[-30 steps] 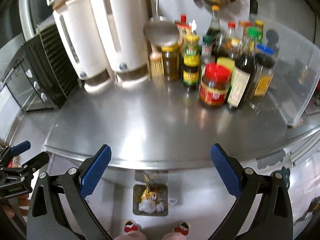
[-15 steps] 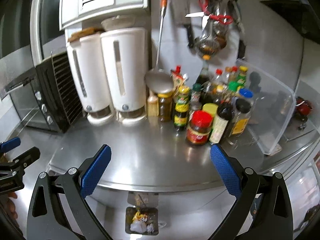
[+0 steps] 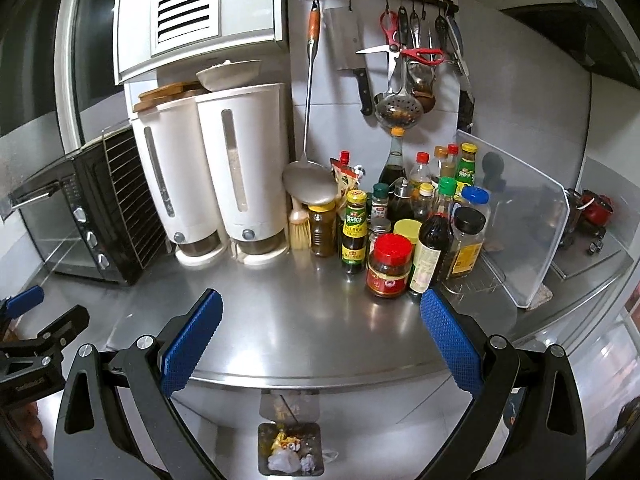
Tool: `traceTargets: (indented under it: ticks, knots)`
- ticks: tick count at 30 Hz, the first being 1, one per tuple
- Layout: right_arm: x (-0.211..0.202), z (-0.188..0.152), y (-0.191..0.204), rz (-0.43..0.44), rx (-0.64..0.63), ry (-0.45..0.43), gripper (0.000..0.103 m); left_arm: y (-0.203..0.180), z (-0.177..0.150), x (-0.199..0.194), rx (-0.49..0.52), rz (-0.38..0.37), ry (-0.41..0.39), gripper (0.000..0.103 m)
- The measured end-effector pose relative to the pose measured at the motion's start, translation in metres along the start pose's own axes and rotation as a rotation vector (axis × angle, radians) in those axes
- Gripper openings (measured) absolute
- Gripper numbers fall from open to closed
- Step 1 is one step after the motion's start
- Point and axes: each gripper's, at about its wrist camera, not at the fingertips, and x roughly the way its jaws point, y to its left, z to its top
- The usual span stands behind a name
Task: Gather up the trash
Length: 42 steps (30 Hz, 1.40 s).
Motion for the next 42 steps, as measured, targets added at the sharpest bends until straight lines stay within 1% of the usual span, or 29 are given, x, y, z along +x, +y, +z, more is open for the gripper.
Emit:
traceTargets:
  ticks: [5,13,18,42]
  knots:
    - [0.003,0.002,0.000,0.000,0.005,-0.003,0.100,-0.002,0.002,0.003,0.005,-0.004,-0.001,0.095]
    - [0.016,0.002,0.003,0.035,0.008,0.028,0.100,-0.002,0.008,0.012,0.007,-0.006,0.001,0.095]
    - [0.020,0.007,0.003,0.033,0.018,0.018,0.100,0.000,0.012,0.016,0.005,0.003,-0.002,0.095]
    - [0.044,0.019,0.002,0.031,0.019,0.029,0.100,0.001,0.028,0.035,0.006,0.012,0.000,0.095]
